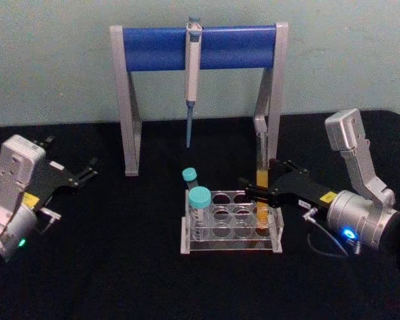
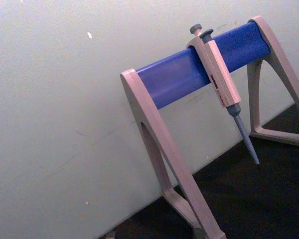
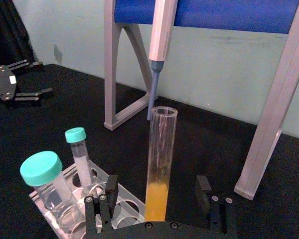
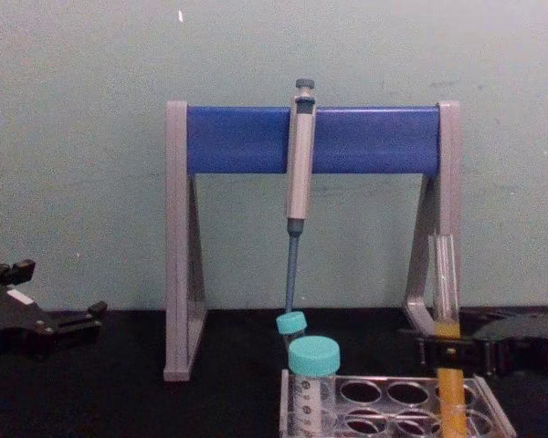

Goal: Pick up the test tube from the test tube rack, shake it, then place it back into the test tube rack.

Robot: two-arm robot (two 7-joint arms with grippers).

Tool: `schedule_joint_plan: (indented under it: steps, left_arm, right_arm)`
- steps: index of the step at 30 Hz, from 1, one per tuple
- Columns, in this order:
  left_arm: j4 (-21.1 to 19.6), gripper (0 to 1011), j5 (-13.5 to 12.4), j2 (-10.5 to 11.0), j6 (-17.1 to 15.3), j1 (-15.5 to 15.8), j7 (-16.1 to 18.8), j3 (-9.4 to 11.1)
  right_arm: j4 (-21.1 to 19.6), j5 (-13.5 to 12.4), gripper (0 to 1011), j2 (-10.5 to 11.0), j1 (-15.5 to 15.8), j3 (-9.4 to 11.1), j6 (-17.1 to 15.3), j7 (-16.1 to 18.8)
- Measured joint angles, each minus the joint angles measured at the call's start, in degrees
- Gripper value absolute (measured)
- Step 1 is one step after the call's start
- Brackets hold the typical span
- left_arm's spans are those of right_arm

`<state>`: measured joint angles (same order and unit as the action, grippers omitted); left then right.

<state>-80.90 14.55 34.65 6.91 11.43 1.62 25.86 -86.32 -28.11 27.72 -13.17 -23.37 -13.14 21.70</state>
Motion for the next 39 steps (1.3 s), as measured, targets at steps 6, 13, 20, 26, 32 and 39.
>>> schedule_joint_plan:
  steps: [6,13,20,26,32,39]
  left_arm:
    - [0.00,1001,0.00,0.00,0.00,0.00,0.00,0.00]
    - [0.00,1001,0.00,0.00,0.00,0.00,0.00,0.00]
    - [0.00,1001,0.00,0.00,0.00,0.00,0.00,0.00]
    - [0.00,1001,0.00,0.00,0.00,0.00,0.00,0.00]
    - [0.00,1001,0.00,0.00,0.00,0.00,0.00,0.00]
    - [0.00,1001,0.00,0.00,0.00,0.00,0.00,0.00]
  right_arm:
    - [0.68,0.50,1000,-0.77,-0.48,0.05,-0.12,-0.26]
    - [0.75,0.91,1000,-1.04,-0.54,0.11,-0.13,-0.25]
    - [0.74,0.90,1000,-1.03,-0.52,0.15,-0.11,-0.25]
    - [0.71,0.88,1000,-1.00,-0.49,0.17,-0.10,-0.25]
    - [0.70,0.86,903,-0.98,-0.47,0.17,-0.08,-0.25]
    - [0.69,0.83,662,-0.96,-0.47,0.16,-0.04,-0.26]
